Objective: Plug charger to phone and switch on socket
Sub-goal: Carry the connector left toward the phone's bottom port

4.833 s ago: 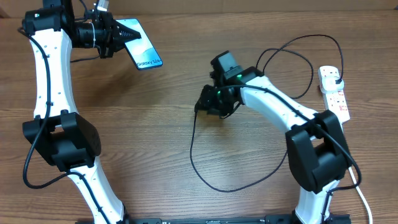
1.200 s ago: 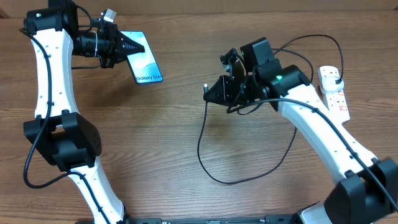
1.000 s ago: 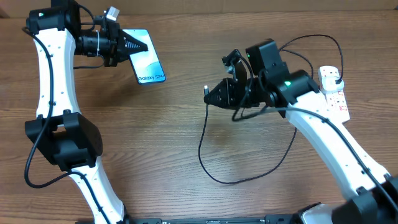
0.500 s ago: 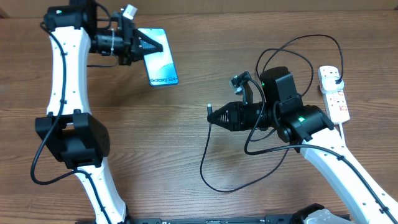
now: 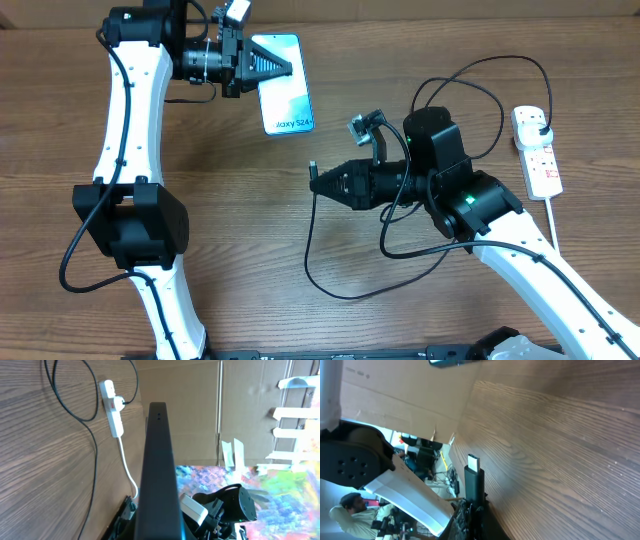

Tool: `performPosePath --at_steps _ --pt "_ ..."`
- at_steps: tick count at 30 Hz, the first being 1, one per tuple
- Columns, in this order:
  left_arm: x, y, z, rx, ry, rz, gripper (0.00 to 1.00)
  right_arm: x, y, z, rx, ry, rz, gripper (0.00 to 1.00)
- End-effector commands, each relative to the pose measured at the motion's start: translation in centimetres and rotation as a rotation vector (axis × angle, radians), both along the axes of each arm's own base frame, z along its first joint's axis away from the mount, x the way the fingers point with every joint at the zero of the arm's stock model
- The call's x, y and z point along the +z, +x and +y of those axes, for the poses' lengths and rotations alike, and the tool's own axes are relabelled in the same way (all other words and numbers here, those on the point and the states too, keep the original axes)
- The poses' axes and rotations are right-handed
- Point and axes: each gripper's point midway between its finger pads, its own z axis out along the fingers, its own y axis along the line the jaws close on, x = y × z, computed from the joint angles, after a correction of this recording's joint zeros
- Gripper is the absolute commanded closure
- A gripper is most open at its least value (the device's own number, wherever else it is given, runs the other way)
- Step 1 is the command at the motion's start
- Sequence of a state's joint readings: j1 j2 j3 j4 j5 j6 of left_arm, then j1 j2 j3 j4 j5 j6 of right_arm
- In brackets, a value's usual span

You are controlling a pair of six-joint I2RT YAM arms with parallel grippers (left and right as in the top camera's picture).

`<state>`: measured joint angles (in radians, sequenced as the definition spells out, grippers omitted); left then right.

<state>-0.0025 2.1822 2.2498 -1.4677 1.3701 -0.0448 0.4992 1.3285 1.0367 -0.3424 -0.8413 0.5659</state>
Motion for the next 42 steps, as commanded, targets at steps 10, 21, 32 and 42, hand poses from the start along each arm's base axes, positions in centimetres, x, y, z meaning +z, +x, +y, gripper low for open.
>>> performPosePath --at_steps 10,21,32,42 --pt "2.1 -0.7 -0.7 -0.023 -0.066 -0.026 0.96 0.8 1.2 -0.2 -0.078 -0.001 -0.043 0.96" --pt "1.7 -1.3 -2.2 -0.055 -0.042 -0.014 0.95 1.0 1.3 -0.1 -0.077 0.006 -0.052 0.96" --pt "1.1 -1.6 -3.2 -0.071 -0.007 -0.011 0.96 1.3 1.3 0.0 -0.072 0.016 -0.063 0.96" --pt "1.2 -1.6 -3.2 -0.07 -0.011 0.005 0.96 1.5 1.5 0.0 -0.084 0.026 -0.048 0.96"
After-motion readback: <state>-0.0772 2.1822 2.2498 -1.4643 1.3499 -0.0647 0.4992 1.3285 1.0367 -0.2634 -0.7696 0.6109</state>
